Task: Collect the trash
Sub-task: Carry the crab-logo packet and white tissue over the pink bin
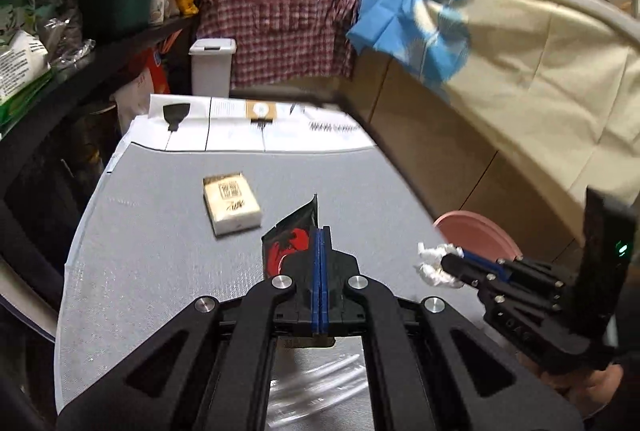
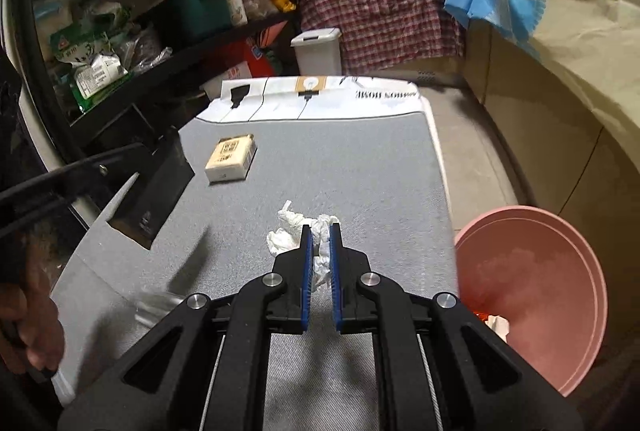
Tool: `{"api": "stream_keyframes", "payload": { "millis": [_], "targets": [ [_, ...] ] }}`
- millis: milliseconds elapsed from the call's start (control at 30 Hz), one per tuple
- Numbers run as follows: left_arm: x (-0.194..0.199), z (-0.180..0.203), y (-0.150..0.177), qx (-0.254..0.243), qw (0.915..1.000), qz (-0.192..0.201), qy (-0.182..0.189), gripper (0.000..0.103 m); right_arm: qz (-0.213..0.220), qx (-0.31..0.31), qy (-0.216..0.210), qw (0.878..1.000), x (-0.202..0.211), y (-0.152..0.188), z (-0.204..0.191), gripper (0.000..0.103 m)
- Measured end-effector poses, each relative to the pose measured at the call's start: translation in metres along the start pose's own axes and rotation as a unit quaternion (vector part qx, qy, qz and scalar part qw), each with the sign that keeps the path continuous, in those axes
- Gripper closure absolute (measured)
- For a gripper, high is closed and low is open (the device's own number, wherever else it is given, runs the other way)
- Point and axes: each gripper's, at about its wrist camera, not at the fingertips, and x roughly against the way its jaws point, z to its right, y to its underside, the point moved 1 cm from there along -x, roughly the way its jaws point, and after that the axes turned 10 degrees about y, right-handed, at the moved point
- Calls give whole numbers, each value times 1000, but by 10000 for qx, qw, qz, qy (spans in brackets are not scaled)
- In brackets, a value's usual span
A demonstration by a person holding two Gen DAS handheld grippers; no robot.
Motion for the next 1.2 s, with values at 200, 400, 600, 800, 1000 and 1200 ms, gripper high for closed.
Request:
{"api": "stream_keyframes", "payload": {
  "millis": [200, 400, 600, 800, 1000, 1200],
  "targets": [
    [22, -5, -3, 248, 9990, 205, 309, 103, 191, -168, 118, 9996, 27, -1, 10, 94],
    [36, 1, 1, 339, 9982, 283, 408, 103, 375, -219, 189, 9989, 53, -3, 18, 94],
    [39, 18, 11, 230, 9987, 208, 413, 103, 433, -284, 215, 9984, 69, -4, 23, 94],
    [41, 29, 17, 75, 9988, 171, 453, 103, 514, -198, 211, 9983, 86, -7, 29, 95],
    [38, 33, 18, 20, 9987, 140, 485, 103, 626, -112, 314, 9975, 102, -12, 50, 94],
    [28, 41, 22, -61, 9988, 34, 484, 103, 757, -98, 631, 9951, 110, -13, 86, 94]
  ]
}}
